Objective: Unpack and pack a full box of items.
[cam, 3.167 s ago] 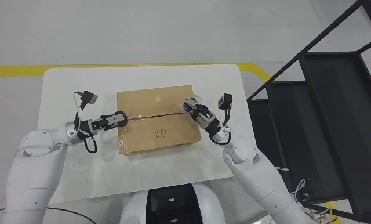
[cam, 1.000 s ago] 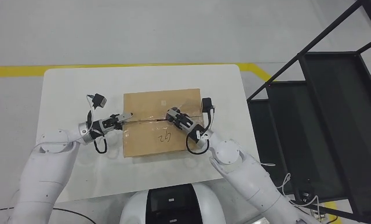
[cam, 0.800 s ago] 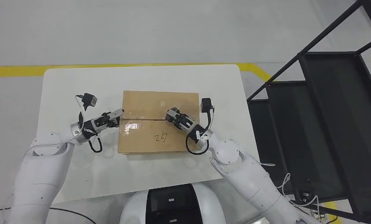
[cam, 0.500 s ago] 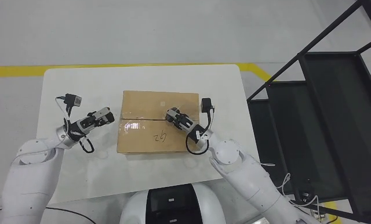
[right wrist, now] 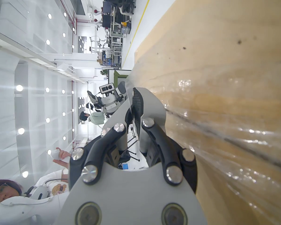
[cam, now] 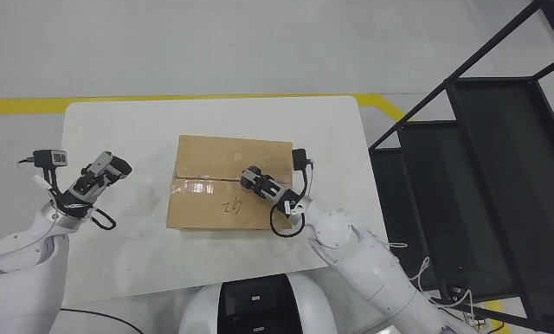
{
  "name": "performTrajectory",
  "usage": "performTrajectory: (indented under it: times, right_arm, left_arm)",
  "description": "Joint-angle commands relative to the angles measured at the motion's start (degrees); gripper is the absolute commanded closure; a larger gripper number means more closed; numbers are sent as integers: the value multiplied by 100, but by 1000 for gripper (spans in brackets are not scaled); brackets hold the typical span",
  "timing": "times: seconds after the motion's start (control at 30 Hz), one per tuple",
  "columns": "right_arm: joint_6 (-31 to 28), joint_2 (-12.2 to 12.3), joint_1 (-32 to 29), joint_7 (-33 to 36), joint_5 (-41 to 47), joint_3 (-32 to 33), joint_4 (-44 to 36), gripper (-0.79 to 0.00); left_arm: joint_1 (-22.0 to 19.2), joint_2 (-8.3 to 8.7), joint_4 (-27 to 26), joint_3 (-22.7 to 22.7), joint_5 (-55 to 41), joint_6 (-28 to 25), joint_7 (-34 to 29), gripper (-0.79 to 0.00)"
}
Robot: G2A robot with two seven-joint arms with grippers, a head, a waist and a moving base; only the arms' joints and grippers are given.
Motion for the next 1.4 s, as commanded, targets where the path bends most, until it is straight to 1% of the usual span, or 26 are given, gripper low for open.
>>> performTrajectory:
  times: [0.0,0.1,0.2,0.23,0.27,0.3,0.53,0.77,0.93,1.07,1.2,1.37]
  right_arm:
    - [36,-24,48,-24,-74,-77,26,0]
    - [82,-65,148,-183,-263,-161,124,0]
    - [109,-108,208,-334,-337,-228,194,0]
    - [138,-119,225,-357,-378,-249,210,-169]
    - [161,-129,240,-363,-401,-268,220,-708]
    - [175,-138,250,-370,-412,-281,226,-785]
    - [203,-180,234,-326,-439,-316,159,-785]
    - [-3,-189,160,-228,-396,-234,-101,-785]
    - [-377,-222,131,68,210,-201,-233,-785]
    - [-505,-203,65,212,425,-24,-297,-785]
    - [-409,-136,-106,258,442,326,-320,-785]
    - [-138,-73,-276,261,306,635,-431,-785]
  left_arm:
    - [109,4,-69,-91,68,-2,198,-785]
    - [246,8,-174,-171,182,-2,366,-785]
    - [268,8,-194,-180,191,0,380,-785]
    - [268,8,-194,-180,191,0,380,-785]
    - [268,8,-194,-180,191,0,380,-785]
    - [268,8,-194,-180,191,0,380,-785]
    - [268,8,-194,-180,191,0,380,-785]
    - [268,8,-194,-180,191,0,380,-785]
    - [268,8,-194,-180,191,0,380,-785]
    - [268,8,-194,-180,191,0,380,-785]
    - [268,8,-194,-180,191,0,380,-785]
    - [268,8,-194,-180,191,0,380,-785]
